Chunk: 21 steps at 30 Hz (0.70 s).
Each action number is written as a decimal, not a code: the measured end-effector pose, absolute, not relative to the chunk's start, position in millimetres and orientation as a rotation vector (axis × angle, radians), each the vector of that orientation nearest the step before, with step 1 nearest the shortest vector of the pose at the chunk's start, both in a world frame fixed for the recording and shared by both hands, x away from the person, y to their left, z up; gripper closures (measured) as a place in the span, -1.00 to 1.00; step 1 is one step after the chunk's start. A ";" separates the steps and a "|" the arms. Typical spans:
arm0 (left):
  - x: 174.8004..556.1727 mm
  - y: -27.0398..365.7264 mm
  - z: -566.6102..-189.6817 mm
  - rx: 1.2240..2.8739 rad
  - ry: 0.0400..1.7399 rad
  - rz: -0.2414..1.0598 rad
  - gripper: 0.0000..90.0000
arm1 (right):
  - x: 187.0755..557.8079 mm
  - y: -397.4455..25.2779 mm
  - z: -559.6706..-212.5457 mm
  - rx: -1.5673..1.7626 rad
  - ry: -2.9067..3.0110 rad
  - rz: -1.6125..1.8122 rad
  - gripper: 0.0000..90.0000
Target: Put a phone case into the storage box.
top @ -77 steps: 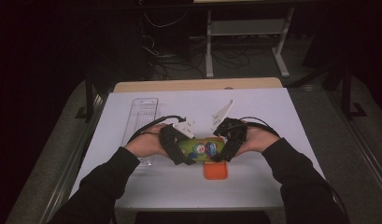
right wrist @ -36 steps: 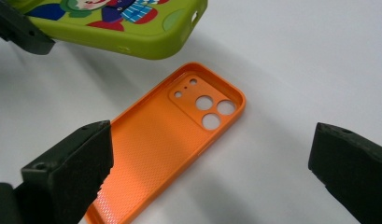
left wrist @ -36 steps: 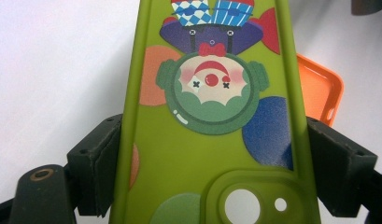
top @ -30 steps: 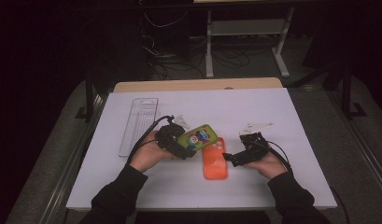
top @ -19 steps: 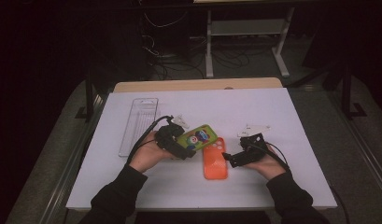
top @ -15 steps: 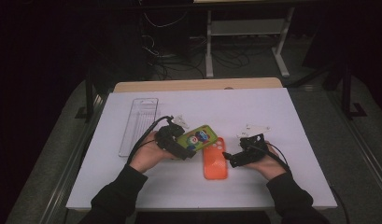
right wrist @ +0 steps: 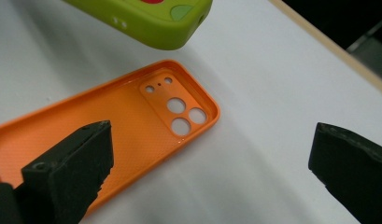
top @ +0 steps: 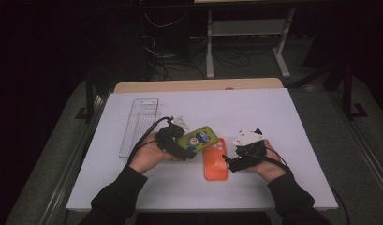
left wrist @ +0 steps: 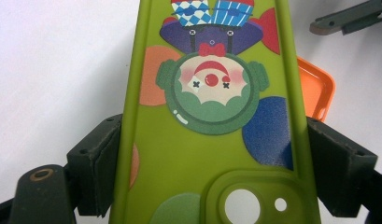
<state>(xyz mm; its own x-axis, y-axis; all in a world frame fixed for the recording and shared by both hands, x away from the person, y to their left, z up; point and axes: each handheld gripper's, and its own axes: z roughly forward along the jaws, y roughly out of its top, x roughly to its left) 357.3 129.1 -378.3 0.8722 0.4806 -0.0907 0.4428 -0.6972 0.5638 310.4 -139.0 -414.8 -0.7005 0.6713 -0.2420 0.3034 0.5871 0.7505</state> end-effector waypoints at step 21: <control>358.3 128.5 -379.4 2.464 0.648 0.085 -0.65 | 298.8 -126.2 -419.3 0.420 2.176 0.711 -1.00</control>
<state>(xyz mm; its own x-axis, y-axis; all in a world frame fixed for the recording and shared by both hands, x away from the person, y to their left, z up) 358.3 128.5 -379.4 0.8796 0.4684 -0.0830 0.4311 -0.7110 0.5555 298.8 -126.2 -419.3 -0.6315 0.5069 -0.5867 0.0628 0.7877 0.6129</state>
